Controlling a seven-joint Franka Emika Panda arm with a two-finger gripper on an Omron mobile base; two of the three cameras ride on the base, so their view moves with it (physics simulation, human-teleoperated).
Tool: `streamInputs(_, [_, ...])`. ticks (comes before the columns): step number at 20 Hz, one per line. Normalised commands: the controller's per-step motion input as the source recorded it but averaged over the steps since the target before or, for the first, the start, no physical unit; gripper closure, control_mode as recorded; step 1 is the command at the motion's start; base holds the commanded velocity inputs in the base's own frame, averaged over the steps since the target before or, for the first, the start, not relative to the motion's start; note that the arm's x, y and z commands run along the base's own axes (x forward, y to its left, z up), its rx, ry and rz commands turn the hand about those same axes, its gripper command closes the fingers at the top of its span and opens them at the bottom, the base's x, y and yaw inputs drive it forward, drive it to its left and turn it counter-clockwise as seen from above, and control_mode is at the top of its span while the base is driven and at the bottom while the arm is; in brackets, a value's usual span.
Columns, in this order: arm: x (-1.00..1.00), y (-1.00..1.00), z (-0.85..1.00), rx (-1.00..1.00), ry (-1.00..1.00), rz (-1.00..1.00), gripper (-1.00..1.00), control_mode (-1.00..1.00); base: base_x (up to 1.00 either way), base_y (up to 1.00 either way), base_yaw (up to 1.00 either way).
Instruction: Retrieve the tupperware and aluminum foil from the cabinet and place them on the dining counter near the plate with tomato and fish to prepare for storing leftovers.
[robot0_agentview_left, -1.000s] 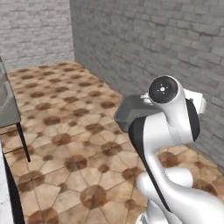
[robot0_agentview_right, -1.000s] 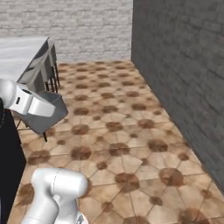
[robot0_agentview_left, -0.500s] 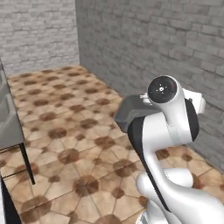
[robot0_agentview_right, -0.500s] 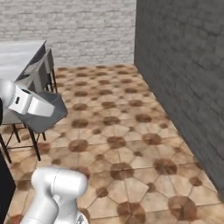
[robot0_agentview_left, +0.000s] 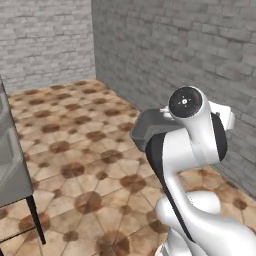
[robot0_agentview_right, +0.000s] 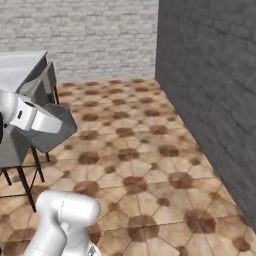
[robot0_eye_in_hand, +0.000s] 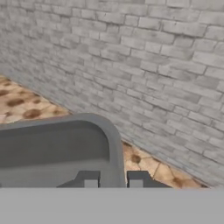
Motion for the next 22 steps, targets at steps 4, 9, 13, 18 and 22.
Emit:
streamInputs(4, [0.00, 0.00, 0.00, 0.00, 0.00, 0.00, 1.00, 1.00, 1.00, 0.00, 0.00])
streamInputs(9, [0.00, 0.00, 0.00, 0.00, 0.00, 0.00, 1.00, 1.00, 1.00, 0.00, 0.00])
streamInputs(13, [0.00, 0.00, 0.00, 0.00, 0.00, 0.00, 1.00, 1.00, 1.00, 0.00, 0.00])
streamInputs(18, [0.00, 0.00, 0.00, 0.00, 0.00, 0.00, 1.00, 1.00, 1.00, 0.00, 0.00])
streamInputs(22, [0.00, 0.00, 0.00, 0.00, 0.00, 0.00, 1.00, 1.00, 1.00, 0.00, 0.00])
